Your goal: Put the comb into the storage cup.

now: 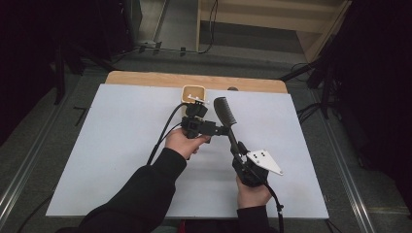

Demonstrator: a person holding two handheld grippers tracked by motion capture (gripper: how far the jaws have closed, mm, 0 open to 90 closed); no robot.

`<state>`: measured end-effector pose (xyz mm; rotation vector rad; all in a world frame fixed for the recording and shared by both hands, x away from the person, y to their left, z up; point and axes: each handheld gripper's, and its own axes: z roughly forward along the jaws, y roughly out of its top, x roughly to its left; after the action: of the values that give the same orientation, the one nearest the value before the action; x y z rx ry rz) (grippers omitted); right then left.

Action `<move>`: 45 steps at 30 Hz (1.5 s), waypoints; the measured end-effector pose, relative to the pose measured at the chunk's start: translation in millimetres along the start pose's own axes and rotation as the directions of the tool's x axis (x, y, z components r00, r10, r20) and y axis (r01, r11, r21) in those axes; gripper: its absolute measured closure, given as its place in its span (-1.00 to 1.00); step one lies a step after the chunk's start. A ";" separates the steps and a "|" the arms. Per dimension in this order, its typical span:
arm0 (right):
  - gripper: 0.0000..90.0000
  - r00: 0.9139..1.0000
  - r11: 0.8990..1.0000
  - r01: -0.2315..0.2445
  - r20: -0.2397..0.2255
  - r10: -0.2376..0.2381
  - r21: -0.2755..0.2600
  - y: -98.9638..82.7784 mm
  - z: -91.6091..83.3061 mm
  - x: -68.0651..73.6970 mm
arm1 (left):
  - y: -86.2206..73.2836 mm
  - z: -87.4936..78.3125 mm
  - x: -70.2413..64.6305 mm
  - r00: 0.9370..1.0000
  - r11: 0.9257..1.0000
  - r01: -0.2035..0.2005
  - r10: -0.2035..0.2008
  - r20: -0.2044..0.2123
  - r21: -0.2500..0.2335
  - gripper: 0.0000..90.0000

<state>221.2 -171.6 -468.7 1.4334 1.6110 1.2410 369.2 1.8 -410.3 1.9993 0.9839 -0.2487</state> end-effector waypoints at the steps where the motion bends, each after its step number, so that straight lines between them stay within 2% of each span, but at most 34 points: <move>1: 0.56 1.000 1.000 -0.005 -0.001 0.005 0.000 0.0 -0.1 0.1 | 0.4 1.3 -0.7 1.000 1.000 0.001 -0.001 -0.001 0.001 -0.35; 10: 0.56 1.000 1.000 -0.004 0.003 0.004 -0.014 -0.5 -0.7 -0.4 | 1.7 10.4 -2.4 1.000 1.000 0.019 -0.019 -0.001 0.006 -0.35; 26: 0.56 1.000 0.999 -0.010 0.018 0.010 -0.040 -2.1 -1.4 3.2 | -0.1 25.4 -11.4 0.999 0.999 0.037 -0.037 -0.005 -0.031 -0.30; 36: 0.56 0.999 0.997 -0.007 0.035 0.010 -0.076 -1.9 -3.8 5.2 | 0.0 27.9 -13.6 0.998 0.997 0.064 -0.064 0.011 -0.044 -0.11; 41: 0.56 0.999 0.996 -0.008 0.034 0.011 -0.091 -2.3 -4.9 6.2 | -0.6 28.1 -13.7 0.997 0.996 0.079 -0.078 0.028 -0.043 0.04; 45: 0.56 0.999 0.995 -0.006 0.039 0.010 -0.104 -2.8 -5.5 6.9 | -1.0 27.2 -14.5 0.996 0.995 0.086 -0.085 0.024 -0.053 0.20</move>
<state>213.8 -166.0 -468.6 1.3924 1.4936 1.2743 363.7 -27.0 -420.1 1.9042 1.0528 -0.2868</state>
